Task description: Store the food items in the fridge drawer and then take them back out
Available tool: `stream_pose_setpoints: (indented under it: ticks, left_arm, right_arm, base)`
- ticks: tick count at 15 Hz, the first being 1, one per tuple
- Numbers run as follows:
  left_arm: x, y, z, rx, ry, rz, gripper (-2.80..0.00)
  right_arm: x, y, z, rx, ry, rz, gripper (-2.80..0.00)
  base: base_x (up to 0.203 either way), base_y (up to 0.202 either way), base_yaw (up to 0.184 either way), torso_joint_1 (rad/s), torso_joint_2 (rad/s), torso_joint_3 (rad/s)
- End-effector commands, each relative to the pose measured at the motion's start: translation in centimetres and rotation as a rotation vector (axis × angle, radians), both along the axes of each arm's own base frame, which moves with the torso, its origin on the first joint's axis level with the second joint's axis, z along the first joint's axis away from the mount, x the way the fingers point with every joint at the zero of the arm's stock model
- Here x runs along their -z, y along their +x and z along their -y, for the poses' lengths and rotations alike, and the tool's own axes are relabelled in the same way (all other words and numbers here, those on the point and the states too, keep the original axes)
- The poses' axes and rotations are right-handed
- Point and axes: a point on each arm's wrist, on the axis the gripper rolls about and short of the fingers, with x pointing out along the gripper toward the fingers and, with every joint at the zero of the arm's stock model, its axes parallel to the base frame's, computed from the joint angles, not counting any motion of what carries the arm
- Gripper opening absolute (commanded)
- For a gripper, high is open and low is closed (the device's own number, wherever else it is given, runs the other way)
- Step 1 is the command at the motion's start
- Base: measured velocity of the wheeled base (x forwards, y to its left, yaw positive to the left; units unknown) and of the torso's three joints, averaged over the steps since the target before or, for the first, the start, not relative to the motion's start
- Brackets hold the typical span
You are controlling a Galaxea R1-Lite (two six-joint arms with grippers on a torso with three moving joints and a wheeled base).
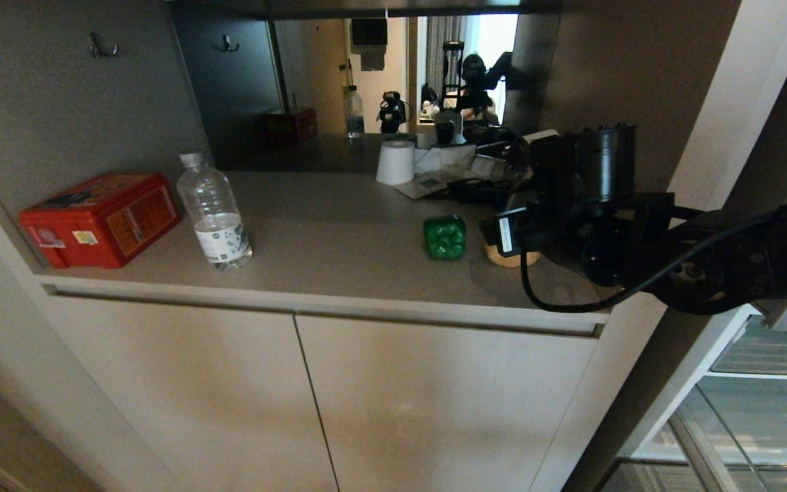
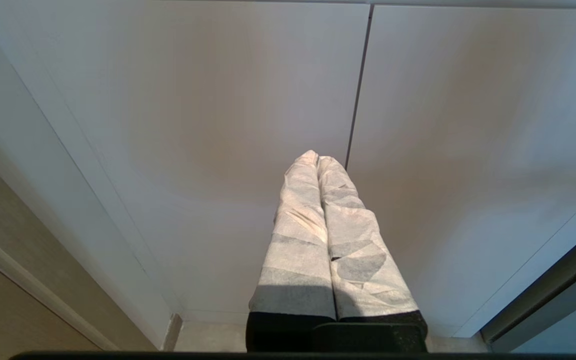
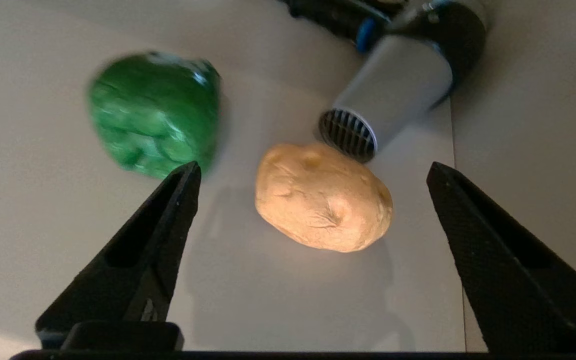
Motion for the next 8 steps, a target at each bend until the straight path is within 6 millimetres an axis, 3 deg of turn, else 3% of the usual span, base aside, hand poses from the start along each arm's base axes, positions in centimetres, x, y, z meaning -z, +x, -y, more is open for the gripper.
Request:
stream_pose_setpoints:
  ticks: [1, 8]
  left_arm:
    - [0.0, 0.0, 0.0, 0.000, 0.000, 0.000, -2.80]
    - [0.0, 0.0, 0.0, 0.000, 0.001, 0.000, -2.80]
  right_arm:
    - [1.1, 0.8, -0.5, 0.023, -0.023, -0.026, 0.00]
    - [2.5, 2.4, -1.0, 0.039, -0.047, -0.064, 0.00]
  base:
    - [0.000, 0.000, 0.000, 0.000, 0.00, 0.000]
    - [0.000, 0.000, 0.000, 0.000, 0.00, 0.000]
